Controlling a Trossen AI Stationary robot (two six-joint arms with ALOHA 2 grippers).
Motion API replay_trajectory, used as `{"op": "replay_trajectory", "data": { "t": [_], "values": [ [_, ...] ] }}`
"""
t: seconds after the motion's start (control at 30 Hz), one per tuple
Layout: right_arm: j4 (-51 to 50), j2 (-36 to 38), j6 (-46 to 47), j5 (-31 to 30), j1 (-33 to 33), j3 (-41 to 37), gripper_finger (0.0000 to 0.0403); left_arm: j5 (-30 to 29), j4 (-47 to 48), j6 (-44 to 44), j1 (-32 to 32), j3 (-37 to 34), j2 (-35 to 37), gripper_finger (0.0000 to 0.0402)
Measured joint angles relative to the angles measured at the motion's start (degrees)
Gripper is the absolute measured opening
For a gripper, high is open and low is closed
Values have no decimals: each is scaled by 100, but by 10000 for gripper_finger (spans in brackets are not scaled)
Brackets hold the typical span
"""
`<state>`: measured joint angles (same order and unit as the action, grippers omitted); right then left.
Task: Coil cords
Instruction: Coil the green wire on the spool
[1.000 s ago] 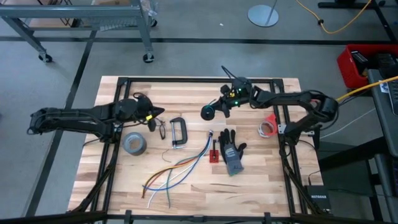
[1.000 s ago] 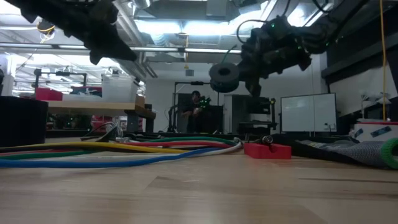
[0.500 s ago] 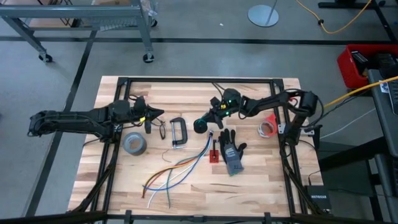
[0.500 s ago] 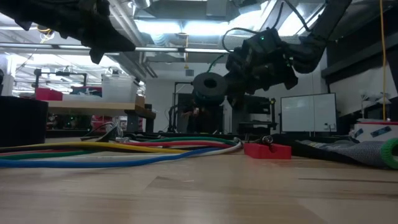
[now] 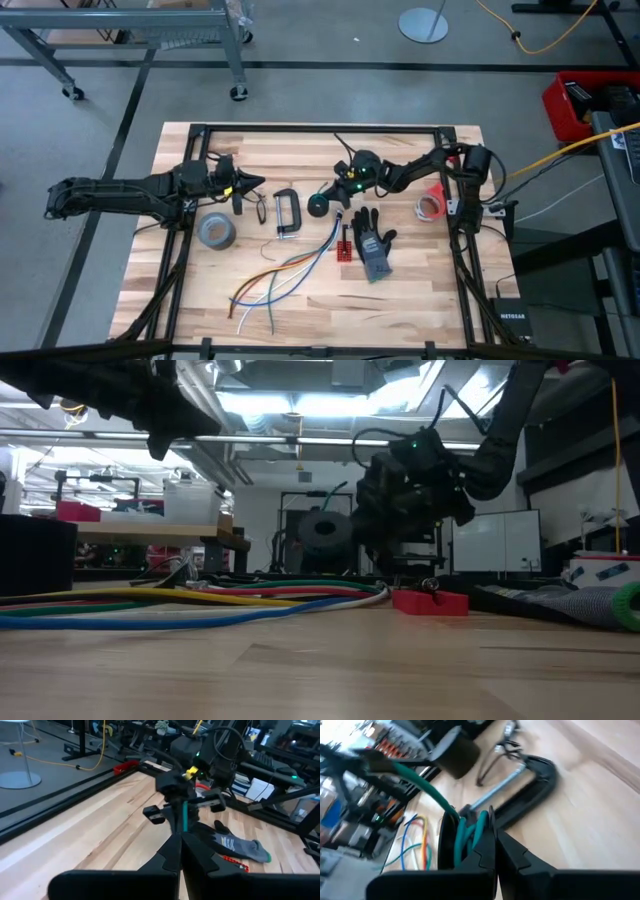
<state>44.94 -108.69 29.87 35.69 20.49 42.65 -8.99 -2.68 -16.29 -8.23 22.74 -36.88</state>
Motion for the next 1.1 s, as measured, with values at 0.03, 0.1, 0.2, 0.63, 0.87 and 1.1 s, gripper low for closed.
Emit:
{"op": "replay_trajectory", "data": {
  "t": [0.03, 0.1, 0.2, 0.63, 0.87, 1.1],
  "values": [
    [-2, -34, 124, -66, 2, 0, 1, 0, 0, -8, 0, 0, 0, 3],
    [-15, -72, 341, -192, 2, 1, 1, 0, 0, -13, 0, 0, 0, 2],
    [-86, -83, 660, -392, 2, 4, 1, -6, 0, -22, 0, 0, 0, 1],
    [-1118, -76, 740, -921, -66, 15, 3, -11, 2, -24, 0, 0, 0, 2],
    [-1179, -76, 710, -1425, -118, 15, 50, -11, 2, -107, 0, 0, 0, 3],
    [-1204, -75, 712, -1628, -151, 15, 95, -11, 4, -129, 0, 0, 0, 2]
  ]
}}
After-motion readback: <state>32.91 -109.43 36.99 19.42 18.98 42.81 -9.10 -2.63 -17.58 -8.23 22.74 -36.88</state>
